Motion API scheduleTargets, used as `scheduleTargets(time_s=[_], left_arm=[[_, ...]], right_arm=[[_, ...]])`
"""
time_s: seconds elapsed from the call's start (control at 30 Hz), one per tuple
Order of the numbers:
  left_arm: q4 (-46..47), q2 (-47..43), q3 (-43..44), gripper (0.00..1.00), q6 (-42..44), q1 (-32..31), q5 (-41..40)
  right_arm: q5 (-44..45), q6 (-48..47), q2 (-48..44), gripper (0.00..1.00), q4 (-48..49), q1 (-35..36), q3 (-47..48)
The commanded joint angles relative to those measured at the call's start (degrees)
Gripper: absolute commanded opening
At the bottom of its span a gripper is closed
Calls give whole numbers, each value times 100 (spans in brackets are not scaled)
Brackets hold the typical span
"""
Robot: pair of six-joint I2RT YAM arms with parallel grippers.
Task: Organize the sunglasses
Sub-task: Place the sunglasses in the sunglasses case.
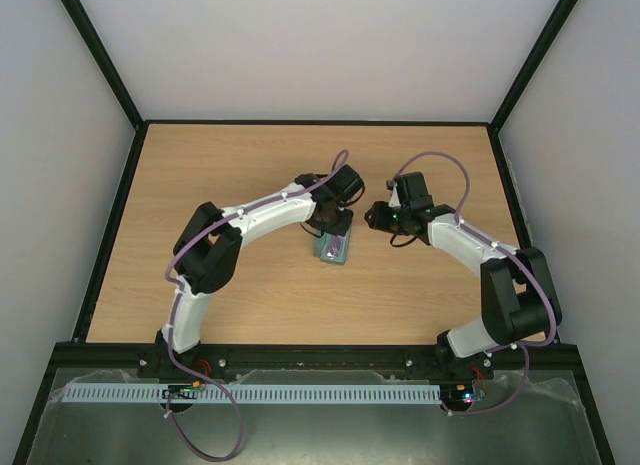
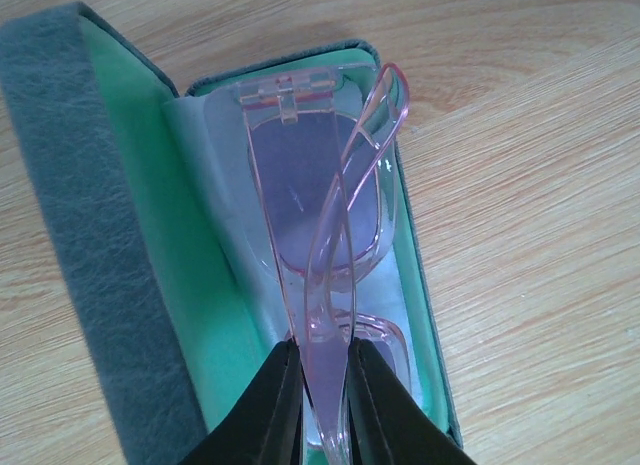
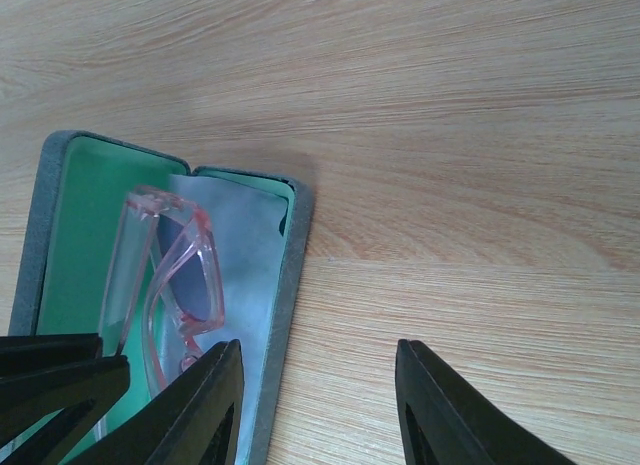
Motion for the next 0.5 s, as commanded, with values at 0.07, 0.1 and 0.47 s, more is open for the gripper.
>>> scheduleTargets(time_s=[0.07, 0.1, 0.47], left_arm=[[-228, 298, 251, 9, 68, 44, -181], [-226, 324, 252, 10, 64, 46, -177], [-261, 450, 368, 23, 28, 39, -197]], right_arm=[[-115, 9, 78, 43, 10, 13, -56], [-122, 8, 70, 43, 10, 13, -64], [-210, 13, 48, 43, 61, 31, -77]])
